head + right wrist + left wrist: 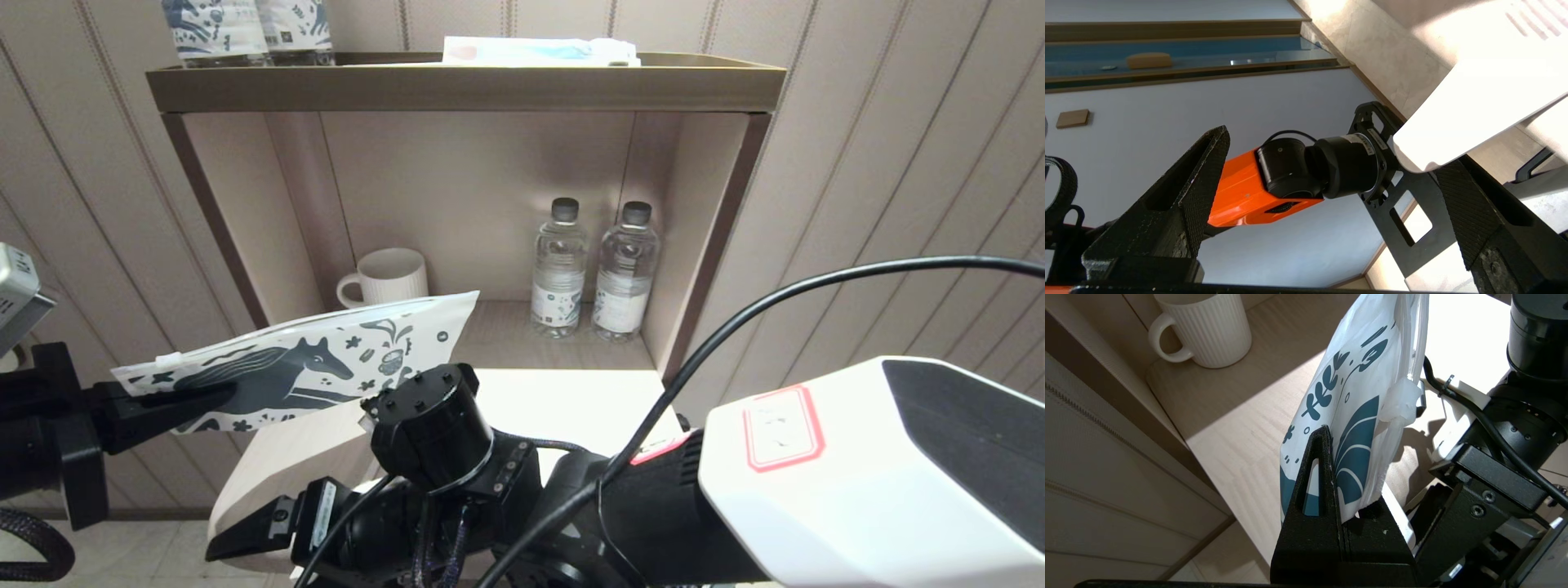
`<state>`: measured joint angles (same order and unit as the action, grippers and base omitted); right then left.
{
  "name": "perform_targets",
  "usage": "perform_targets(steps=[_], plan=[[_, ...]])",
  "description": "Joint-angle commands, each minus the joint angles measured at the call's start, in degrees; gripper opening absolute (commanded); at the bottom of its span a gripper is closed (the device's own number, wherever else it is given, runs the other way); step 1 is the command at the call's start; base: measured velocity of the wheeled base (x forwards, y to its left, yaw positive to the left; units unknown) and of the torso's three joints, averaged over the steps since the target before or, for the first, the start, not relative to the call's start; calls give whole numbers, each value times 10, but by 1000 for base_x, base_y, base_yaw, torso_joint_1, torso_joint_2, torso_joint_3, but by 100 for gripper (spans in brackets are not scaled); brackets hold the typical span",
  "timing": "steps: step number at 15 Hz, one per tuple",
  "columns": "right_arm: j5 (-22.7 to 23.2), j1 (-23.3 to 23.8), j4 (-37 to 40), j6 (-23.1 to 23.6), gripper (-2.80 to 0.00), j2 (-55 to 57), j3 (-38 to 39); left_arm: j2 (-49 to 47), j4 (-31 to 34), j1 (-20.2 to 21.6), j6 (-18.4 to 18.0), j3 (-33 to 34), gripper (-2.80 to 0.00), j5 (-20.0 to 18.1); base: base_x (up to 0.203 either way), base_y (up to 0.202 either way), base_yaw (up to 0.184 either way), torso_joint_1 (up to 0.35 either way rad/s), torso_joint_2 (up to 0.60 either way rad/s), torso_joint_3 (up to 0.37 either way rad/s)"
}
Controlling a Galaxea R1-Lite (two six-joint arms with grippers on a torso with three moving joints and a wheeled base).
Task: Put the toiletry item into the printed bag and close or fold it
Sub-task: Pick up the comb
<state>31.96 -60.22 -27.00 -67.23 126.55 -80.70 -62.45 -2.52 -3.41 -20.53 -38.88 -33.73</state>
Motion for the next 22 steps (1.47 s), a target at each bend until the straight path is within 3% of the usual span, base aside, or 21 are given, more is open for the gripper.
perform_targets(steps=[1, 6, 7, 22], plan=[[2, 3, -2, -4, 0, 3, -1, -1, 0, 0, -1, 0, -280, -2, 0, 0, 0, 0, 0, 0], [1, 12, -2, -2, 0, 11, -6, -2, -2, -1, -1, 3, -280, -3, 0, 0, 0, 0, 0, 0], [1, 12, -2, -2, -280, 10, -5, -3, -1, -2, -1, 3, -280, -3, 0, 0, 0, 0, 0, 0], [-4, 13, 7, 6, -280, -34, 2, -20, -4, -4, 4, 5, -280, -3, 0, 0, 0, 0, 0, 0]])
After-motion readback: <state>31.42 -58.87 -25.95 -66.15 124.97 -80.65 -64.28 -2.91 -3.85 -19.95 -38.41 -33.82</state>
